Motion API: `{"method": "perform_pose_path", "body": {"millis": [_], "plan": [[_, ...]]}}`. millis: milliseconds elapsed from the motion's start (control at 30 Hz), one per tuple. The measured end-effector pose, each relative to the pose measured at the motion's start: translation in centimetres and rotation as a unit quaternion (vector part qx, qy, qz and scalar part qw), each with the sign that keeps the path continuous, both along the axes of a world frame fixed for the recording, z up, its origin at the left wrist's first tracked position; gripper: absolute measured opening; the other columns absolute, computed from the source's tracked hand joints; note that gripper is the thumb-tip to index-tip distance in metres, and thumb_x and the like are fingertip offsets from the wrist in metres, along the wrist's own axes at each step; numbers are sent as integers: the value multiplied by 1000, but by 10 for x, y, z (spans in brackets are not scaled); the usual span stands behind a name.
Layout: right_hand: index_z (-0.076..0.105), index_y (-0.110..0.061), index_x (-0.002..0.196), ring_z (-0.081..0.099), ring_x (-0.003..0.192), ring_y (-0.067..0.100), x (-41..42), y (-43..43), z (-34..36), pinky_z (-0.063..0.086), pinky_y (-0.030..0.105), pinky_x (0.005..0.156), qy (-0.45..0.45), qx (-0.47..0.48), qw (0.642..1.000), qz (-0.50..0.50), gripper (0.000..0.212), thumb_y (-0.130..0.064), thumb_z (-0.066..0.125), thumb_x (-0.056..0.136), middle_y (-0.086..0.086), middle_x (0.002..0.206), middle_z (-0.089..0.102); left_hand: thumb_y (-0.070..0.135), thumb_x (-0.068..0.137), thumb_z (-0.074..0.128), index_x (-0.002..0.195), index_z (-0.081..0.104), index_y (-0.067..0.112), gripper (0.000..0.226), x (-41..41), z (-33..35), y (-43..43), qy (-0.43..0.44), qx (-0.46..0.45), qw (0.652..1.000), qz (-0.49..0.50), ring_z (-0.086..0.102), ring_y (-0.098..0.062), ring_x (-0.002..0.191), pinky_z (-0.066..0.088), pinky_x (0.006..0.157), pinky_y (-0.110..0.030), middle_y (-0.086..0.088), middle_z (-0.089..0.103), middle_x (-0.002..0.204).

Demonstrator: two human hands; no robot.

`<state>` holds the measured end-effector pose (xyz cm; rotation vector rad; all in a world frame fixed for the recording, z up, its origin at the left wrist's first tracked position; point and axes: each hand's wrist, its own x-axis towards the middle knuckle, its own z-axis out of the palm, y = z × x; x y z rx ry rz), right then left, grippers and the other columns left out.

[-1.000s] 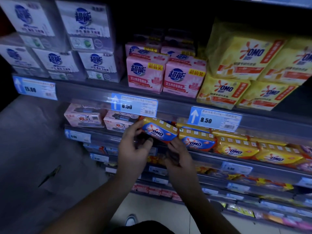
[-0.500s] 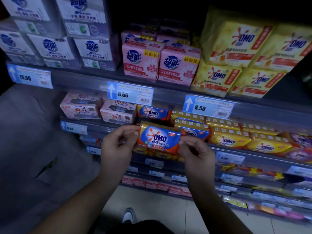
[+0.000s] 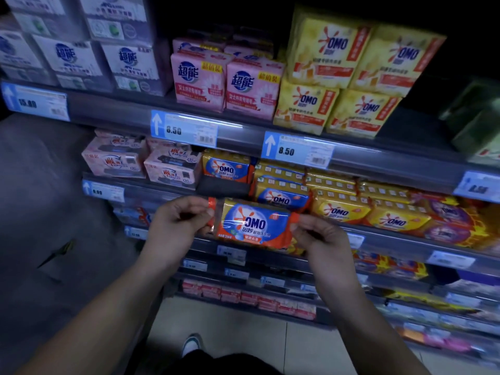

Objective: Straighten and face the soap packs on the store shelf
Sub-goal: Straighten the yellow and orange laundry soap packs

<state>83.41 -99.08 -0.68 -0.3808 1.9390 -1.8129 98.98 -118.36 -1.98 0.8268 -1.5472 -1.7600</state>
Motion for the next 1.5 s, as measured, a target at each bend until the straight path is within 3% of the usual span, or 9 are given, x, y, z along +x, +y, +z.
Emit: {"method": "perform_pose_path", "body": {"millis": [133,300,400,500,667,867,1200,1300,1500], "plan": [[73,-12,92,78,80,22,-3,13,3,61,23,68,-5,-44,997,58,19,0,60,99,1,84,76,-4,93,65,81,70,22,30,2,-2,8,14,-67,995,-68,70,-14,82,58,75,-24,-3,75,86],[69,-7,91,73,107,12,-3,21,2,60,23,80,61,-59,990,109,17,9,62,95,-6,128,71,-3,89,63,85,66,21,24,4,2,14,106,-83,985,-105,65,-19,123,54,92,-24,-3,72,126],[67,-7,90,70,117,10,-5,24,-1,58,22,85,99,-77,985,122,21,13,64,91,-12,133,69,0,90,64,86,64,19,20,3,4,18,135,-83,980,-116,61,-21,129,51,97,-23,-6,69,133],[66,-12,96,69,117,11,-9,23,-2,57,24,86,106,-83,982,134,28,15,68,88,-9,114,78,-2,91,64,87,66,20,22,2,7,19,120,-84,982,-116,65,-18,123,55,90,-24,-4,71,128],[69,-22,115,72,91,12,-13,17,2,55,20,77,91,-46,986,130,28,-11,74,90,-6,99,78,18,85,70,88,73,32,15,-2,13,25,49,-83,993,-62,66,-7,70,56,65,-21,9,70,79],[68,-20,80,73,93,18,-7,1,4,62,30,74,-133,-91,982,101,28,-46,75,73,6,95,75,8,100,60,101,58,21,13,-13,8,36,28,-35,998,-33,51,-9,48,43,44,-20,6,54,57],[60,-12,95,69,78,30,-6,-16,10,58,26,54,-183,-54,981,29,51,-50,81,69,20,93,65,31,101,59,76,77,23,32,-23,3,33,-31,45,998,24,74,-12,69,60,62,-24,6,73,72],[57,-13,89,72,76,25,-6,-23,12,58,27,56,-146,-41,988,36,40,-44,81,78,16,94,68,34,98,61,63,69,22,38,-18,1,26,-31,45,998,-6,69,-3,66,61,67,-26,11,65,64],[66,-31,104,76,96,16,5,-45,6,65,38,74,-27,-14,998,54,18,-20,74,93,-12,101,73,9,92,70,92,81,28,23,-6,-3,2,-52,-43,997,38,72,-9,85,53,69,-18,2,78,92]]}}
